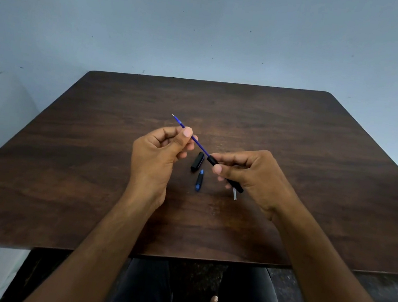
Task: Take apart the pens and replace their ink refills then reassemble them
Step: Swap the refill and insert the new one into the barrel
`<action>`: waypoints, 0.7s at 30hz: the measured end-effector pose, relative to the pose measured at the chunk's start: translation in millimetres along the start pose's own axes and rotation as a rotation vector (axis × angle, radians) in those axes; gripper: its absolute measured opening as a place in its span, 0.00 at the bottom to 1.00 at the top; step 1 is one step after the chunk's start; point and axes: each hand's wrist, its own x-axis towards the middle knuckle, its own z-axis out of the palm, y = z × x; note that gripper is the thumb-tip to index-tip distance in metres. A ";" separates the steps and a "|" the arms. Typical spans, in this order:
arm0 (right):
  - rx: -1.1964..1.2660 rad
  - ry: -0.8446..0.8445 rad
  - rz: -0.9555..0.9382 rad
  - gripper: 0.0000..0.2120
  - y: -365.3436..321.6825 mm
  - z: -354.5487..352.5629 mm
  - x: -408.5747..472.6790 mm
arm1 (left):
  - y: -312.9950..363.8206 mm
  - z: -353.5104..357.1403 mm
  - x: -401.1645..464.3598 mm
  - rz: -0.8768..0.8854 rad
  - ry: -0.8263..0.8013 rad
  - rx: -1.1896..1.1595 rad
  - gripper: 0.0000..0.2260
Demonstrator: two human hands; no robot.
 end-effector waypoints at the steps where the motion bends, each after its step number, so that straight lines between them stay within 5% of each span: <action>1: -0.008 0.006 0.001 0.11 0.4 0.0 0.1 | 1.6 -0.6 0.2 0.002 -0.002 0.004 0.06; 13: -0.051 0.029 0.039 0.08 -2.6 1.1 1.7 | 22.8 -13.3 17.0 -0.001 0.142 -0.058 0.06; 21: 0.023 0.018 0.049 0.10 -5.3 8.4 1.1 | 14.6 -34.7 26.3 -0.093 0.015 0.455 0.06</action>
